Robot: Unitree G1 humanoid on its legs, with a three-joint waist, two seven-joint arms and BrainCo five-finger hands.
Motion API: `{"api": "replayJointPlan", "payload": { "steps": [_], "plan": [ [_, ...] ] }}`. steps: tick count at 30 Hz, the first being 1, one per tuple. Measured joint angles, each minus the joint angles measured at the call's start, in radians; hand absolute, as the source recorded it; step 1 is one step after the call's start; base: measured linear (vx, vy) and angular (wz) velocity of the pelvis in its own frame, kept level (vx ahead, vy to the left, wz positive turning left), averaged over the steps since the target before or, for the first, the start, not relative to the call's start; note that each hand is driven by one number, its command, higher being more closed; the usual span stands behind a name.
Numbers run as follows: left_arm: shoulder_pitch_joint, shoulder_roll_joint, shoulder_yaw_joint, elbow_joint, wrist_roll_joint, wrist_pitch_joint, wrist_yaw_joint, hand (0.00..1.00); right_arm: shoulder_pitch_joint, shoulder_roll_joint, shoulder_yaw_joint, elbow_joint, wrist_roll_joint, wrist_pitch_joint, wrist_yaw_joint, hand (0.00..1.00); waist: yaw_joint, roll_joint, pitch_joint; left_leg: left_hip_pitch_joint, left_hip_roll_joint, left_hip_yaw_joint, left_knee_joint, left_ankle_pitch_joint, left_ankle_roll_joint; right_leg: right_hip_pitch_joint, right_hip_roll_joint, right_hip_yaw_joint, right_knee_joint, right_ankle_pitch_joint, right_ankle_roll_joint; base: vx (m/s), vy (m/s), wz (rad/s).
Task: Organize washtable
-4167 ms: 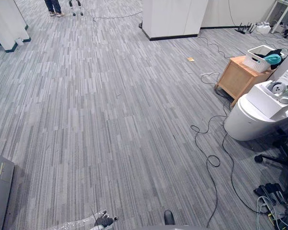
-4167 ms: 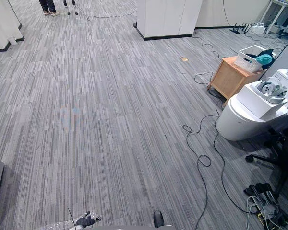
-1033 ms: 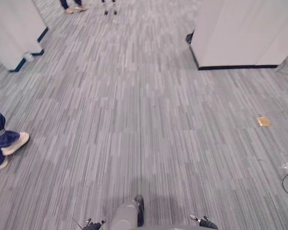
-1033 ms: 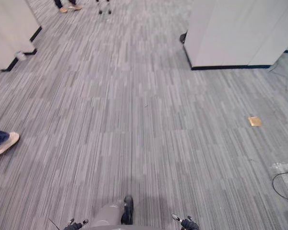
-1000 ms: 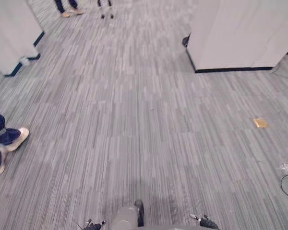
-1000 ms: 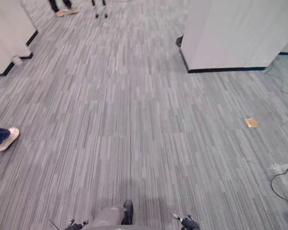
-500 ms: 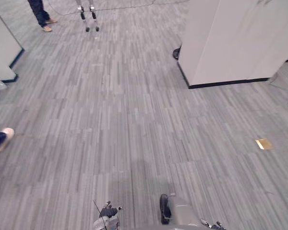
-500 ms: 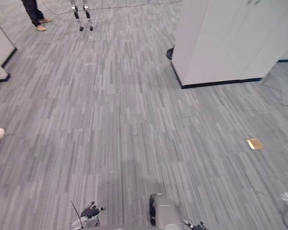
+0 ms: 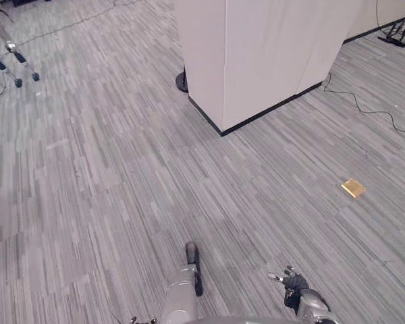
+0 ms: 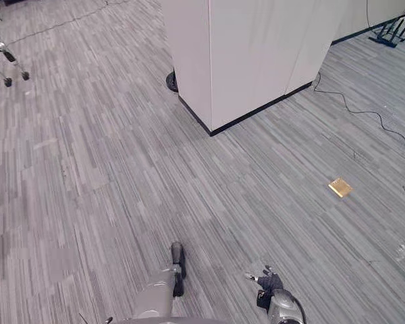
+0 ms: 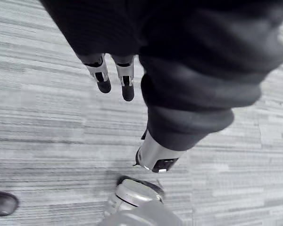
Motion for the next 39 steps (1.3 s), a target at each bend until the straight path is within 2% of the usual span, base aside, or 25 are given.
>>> {"api": "replayJointPlan", "payload": {
  "steps": [1, 2, 3, 4, 6, 8, 10, 12, 14, 15, 16, 17, 18, 19, 20, 21, 22, 23, 25, 27, 28, 29, 31, 33, 39],
  "plan": [
    [0.001, 0.004, 0.016, -0.019, 0.004, -0.006, -0.001, 0.00, -0.003, 0.022, 0.005, 0.011, -0.019, -0.002, 0.001, 0.00, -0.002, -0.027, -0.006, 0.016, -0.024, 0.013, 0.010, -0.026, 0.049, -0.041, -0.012, 0.016, 0.096, 0.012, 0.049, 0.75, 0.460, -0.71],
    [0.000, 0.012, 0.024, -0.036, 0.024, -0.007, 0.001, 0.00, -0.005, 0.038, 0.003, 0.030, -0.046, -0.003, 0.002, 0.00, -0.006, -0.055, -0.005, 0.059, -0.046, 0.070, 0.021, -0.055, 0.099, -0.075, -0.031, 0.019, 0.204, 0.059, 0.127, 0.58, 0.367, -0.61],
    [0.000, 0.013, 0.024, -0.045, 0.043, -0.008, 0.001, 0.00, -0.005, 0.041, 0.003, 0.038, -0.051, -0.002, 0.001, 0.00, -0.004, -0.060, -0.002, 0.090, -0.057, 0.090, 0.018, -0.074, 0.111, -0.087, -0.035, 0.018, 0.254, 0.096, 0.186, 0.69, 0.397, -0.65],
    [0.000, 0.008, 0.022, -0.063, 0.076, -0.008, 0.000, 0.00, -0.001, 0.040, -0.001, 0.044, -0.056, 0.001, -0.001, 0.00, -0.006, -0.047, 0.006, 0.162, -0.074, 0.086, 0.003, -0.114, 0.122, -0.107, -0.034, 0.000, 0.348, 0.163, 0.302, 0.75, 0.450, -0.69],
    [-0.018, 0.001, 0.001, -0.083, 0.114, -0.008, -0.007, 0.00, 0.009, 0.035, -0.009, 0.045, -0.059, -0.003, -0.001, 0.00, -0.021, -0.009, 0.025, 0.274, -0.092, 0.077, -0.023, -0.191, 0.135, -0.174, -0.038, -0.140, 0.527, 0.127, 0.273, 0.56, 0.377, -0.40],
    [-0.070, 0.009, -0.075, -0.073, 0.128, -0.008, -0.008, 0.00, 0.010, 0.011, -0.005, 0.017, -0.076, -0.005, -0.001, 0.00, -0.056, 0.010, 0.030, 0.396, -0.131, 0.073, -0.075, -0.248, 0.154, -0.303, -0.049, -0.301, 0.629, 0.007, 0.155, 0.38, 0.272, 0.09],
    [-0.107, 0.010, -0.153, -0.067, 0.138, -0.009, -0.018, 0.00, 0.026, -0.009, -0.008, -0.008, -0.082, -0.005, 0.000, 0.00, -0.074, 0.028, 0.034, 0.481, -0.148, 0.071, -0.104, -0.290, 0.159, -0.406, -0.039, -0.395, 0.569, -0.042, 0.100, 0.35, 0.156, 0.16],
    [-0.126, 0.012, -0.188, -0.065, 0.152, -0.009, -0.037, 0.00, 0.036, -0.016, -0.024, -0.016, -0.068, -0.004, 0.002, 0.00, -0.100, 0.035, 0.041, 0.561, -0.153, 0.060, -0.127, -0.331, 0.155, -0.490, -0.001, -0.430, 0.432, -0.033, 0.097, 0.44, 0.095, 0.20],
    [-0.143, 0.014, -0.194, -0.046, 0.176, -0.008, -0.053, 0.00, 0.037, -0.015, -0.046, -0.016, -0.055, -0.008, 0.000, 0.00, -0.127, 0.022, 0.037, 0.637, -0.166, 0.036, -0.149, -0.375, 0.144, -0.537, 0.035, -0.421, 0.192, 0.078, 0.111, 0.58, 0.073, 0.41],
    [-0.151, 0.024, -0.194, -0.034, 0.194, -0.006, -0.053, 0.00, 0.056, -0.005, -0.053, -0.013, -0.057, -0.002, 0.000, 0.00, -0.139, -0.034, 0.026, 0.697, -0.205, 0.012, -0.179, -0.399, 0.105, -0.567, 0.030, -0.396, 0.027, 0.178, 0.139, 0.60, 0.026, 0.60],
    [-0.142, 0.025, -0.193, -0.028, 0.202, -0.001, -0.053, 0.00, 0.061, -0.002, -0.070, -0.016, -0.054, 0.001, 0.000, 0.00, -0.143, -0.042, 0.020, 0.725, -0.205, 0.007, -0.188, -0.416, 0.076, -0.582, 0.042, -0.384, 0.030, 0.186, 0.134, 0.80, 0.016, 0.93],
    [-0.122, 0.026, -0.194, -0.019, 0.217, 0.006, -0.054, 0.00, 0.089, -0.005, -0.087, -0.009, -0.061, 0.012, -0.004, 0.00, -0.147, -0.059, 0.008, 0.725, -0.210, -0.023, -0.064, -0.454, 0.014, -0.589, 0.041, -0.355, 0.117, 0.254, 0.041, 0.60, -0.042, 0.88],
    [-0.117, 0.025, -0.190, -0.020, 0.216, 0.007, -0.053, 0.00, 0.109, -0.006, -0.087, -0.009, -0.065, 0.020, -0.002, 0.00, -0.154, -0.068, -0.001, 0.683, -0.206, -0.037, 0.052, -0.467, -0.011, -0.588, 0.029, -0.354, 0.152, 0.298, 0.030, 0.75, -0.098, 0.99],
    [-0.119, 0.014, -0.168, -0.030, 0.215, 0.009, -0.048, 0.00, 0.120, -0.022, -0.085, -0.006, -0.073, 0.031, -0.001, 0.00, -0.150, -0.052, -0.018, 0.567, -0.173, -0.032, 0.326, -0.437, -0.095, -0.579, 0.029, -0.367, 0.196, 0.269, 0.024, 0.75, -0.114, 0.46],
    [-0.107, -0.004, -0.122, -0.037, 0.214, 0.008, -0.043, 0.00, 0.115, -0.045, -0.072, -0.008, -0.084, 0.031, -0.001, 0.00, -0.126, -0.010, -0.011, 0.445, -0.104, -0.005, 0.593, -0.304, -0.158, -0.529, 0.040, -0.357, 0.157, 0.241, 0.008, 0.75, -0.066, 0.01],
    [-0.103, -0.013, -0.105, -0.035, 0.211, 0.009, -0.034, 0.00, 0.105, -0.055, -0.063, -0.008, -0.088, 0.031, -0.003, 0.00, -0.108, 0.011, 0.000, 0.397, -0.060, 0.006, 0.699, -0.295, -0.157, -0.495, 0.052, -0.350, 0.127, 0.240, 0.003, 0.74, 0.036, -0.50],
    [-0.103, -0.023, -0.073, -0.028, 0.202, 0.013, -0.019, 0.00, 0.067, -0.074, -0.075, -0.001, -0.092, 0.032, -0.010, 0.00, -0.103, 0.046, 0.014, 0.351, 0.003, 0.061, 0.797, -0.327, -0.104, -0.416, 0.060, -0.333, 0.069, 0.240, -0.002, 0.68, 0.081, -0.45],
    [-0.097, -0.033, -0.042, -0.032, 0.170, 0.012, -0.001, 0.00, 0.045, -0.069, -0.089, -0.006, -0.089, 0.027, -0.025, 0.00, -0.104, 0.029, 0.026, 0.331, 0.032, 0.115, 0.766, -0.352, -0.062, -0.341, 0.039, -0.318, 0.025, 0.240, -0.002, 0.77, 0.115, -0.34],
    [-0.097, -0.027, -0.032, -0.047, 0.146, 0.006, -0.001, 0.00, 0.013, -0.044, -0.110, -0.018, -0.070, 0.017, -0.032, 0.00, -0.098, 0.001, 0.032, 0.331, 0.016, 0.156, 0.569, -0.370, -0.032, -0.261, -0.009, -0.297, 0.009, 0.239, -0.002, 0.67, 0.153, -0.22],
    [-0.096, -0.026, -0.035, -0.058, 0.136, 0.002, 0.001, 0.00, -0.009, -0.039, -0.115, -0.039, -0.050, 0.001, -0.038, 0.00, -0.094, -0.011, 0.028, 0.346, -0.034, 0.148, 0.208, -0.346, -0.045, -0.226, -0.044, -0.272, 0.013, 0.230, 0.014, 0.42, 0.154, -0.44],
    [-0.091, -0.037, -0.047, -0.058, 0.135, -0.001, 0.009, 0.00, -0.010, -0.043, -0.105, -0.058, -0.045, -0.019, -0.041, 0.00, -0.087, 0.015, 0.018, 0.370, -0.032, 0.136, -0.066, -0.153, -0.049, -0.226, -0.033, -0.258, 0.025, 0.192, 0.071, 0.44, 0.222, -0.78],
    [-0.086, -0.050, -0.062, -0.048, 0.134, -0.001, 0.014, 0.00, -0.013, -0.046, -0.104, -0.072, -0.045, -0.025, -0.044, 0.00, -0.082, 0.047, 0.000, 0.360, -0.001, 0.142, -0.092, -0.077, 0.001, -0.217, -0.014, -0.237, 0.029, 0.127, 0.098, 0.53, 0.270, -0.76],
    [-0.106, -0.018, -0.081, -0.033, 0.141, 0.002, 0.012, 0.00, -0.003, -0.029, -0.102, -0.068, -0.043, -0.022, -0.045, 0.00, -0.092, 0.005, -0.005, 0.395, -0.052, 0.172, -0.174, -0.076, 0.008, -0.226, -0.055, -0.219, 0.028, 0.099, 0.105, 0.32, 0.211, -0.39],
    [-0.113, 0.009, -0.114, -0.029, 0.149, 0.002, 0.011, 0.00, 0.014, -0.018, -0.104, -0.044, -0.036, -0.020, -0.046, 0.00, -0.112, -0.018, -0.011, 0.413, -0.083, 0.194, -0.229, -0.074, 0.011, -0.239, -0.073, -0.193, 0.027, 0.099, 0.106, 0.24, 0.162, -0.20],
    [-0.124, 0.018, -0.141, -0.023, 0.150, 0.000, 0.011, 0.00, 0.071, 0.009, -0.102, 0.016, -0.037, -0.015, -0.039, 0.00, -0.114, -0.025, -0.012, 0.448, -0.090, 0.196, -0.269, -0.074, 0.011, -0.233, -0.063, -0.194, 0.041, 0.109, 0.099, 0.14, 0.006, -0.03]
  ]
}}
